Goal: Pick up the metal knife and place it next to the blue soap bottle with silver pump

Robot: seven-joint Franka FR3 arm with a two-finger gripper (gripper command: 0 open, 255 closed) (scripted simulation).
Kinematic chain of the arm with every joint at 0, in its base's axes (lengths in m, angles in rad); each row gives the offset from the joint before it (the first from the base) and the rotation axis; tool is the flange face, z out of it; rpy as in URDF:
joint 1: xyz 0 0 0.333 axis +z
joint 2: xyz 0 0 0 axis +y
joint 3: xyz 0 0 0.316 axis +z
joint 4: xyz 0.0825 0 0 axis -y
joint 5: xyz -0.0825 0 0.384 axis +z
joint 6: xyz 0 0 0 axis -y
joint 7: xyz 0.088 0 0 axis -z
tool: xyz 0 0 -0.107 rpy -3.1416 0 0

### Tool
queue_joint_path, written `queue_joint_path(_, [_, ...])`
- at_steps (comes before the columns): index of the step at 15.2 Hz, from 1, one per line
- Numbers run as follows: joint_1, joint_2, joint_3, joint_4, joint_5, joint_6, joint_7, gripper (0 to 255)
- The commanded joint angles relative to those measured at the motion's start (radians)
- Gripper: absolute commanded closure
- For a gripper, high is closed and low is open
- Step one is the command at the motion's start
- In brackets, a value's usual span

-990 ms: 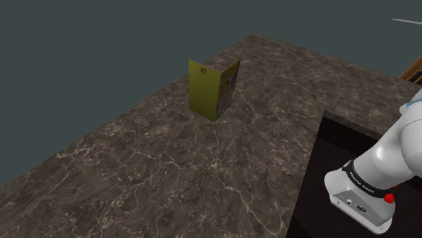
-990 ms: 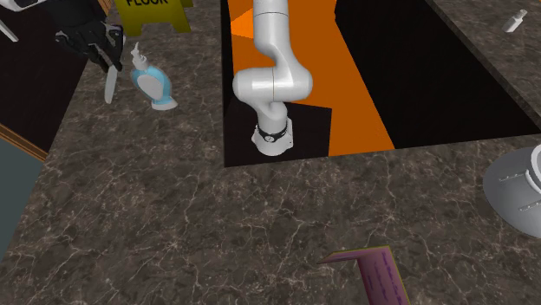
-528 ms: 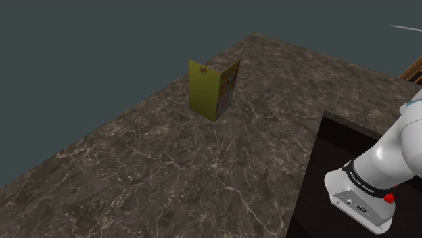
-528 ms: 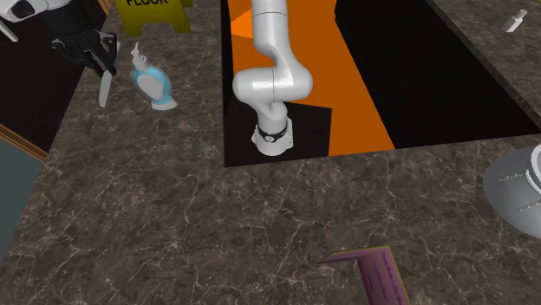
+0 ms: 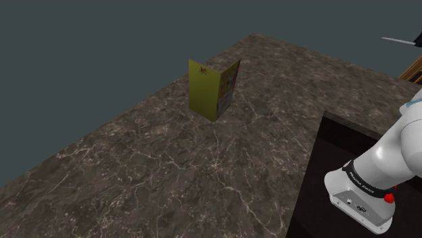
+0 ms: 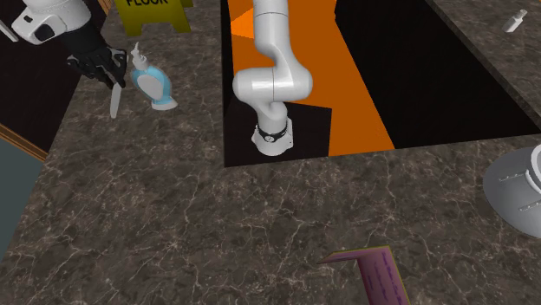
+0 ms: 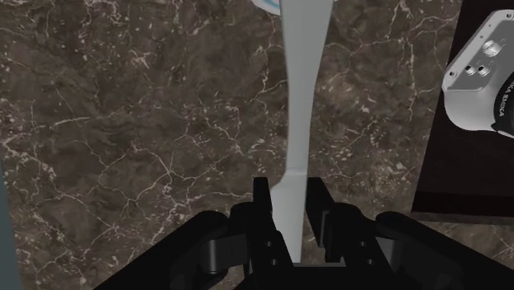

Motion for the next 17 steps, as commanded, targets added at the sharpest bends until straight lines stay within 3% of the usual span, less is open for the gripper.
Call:
queue_joint_path(1, [-0.002, -0.007, -0.012, -0.025, -0.010, 0.022, 0.004, 255])
queue_joint_path(17, [-0.031, -0.062, -0.110, -0.224, -0.098, 0.186, 0.041, 255])
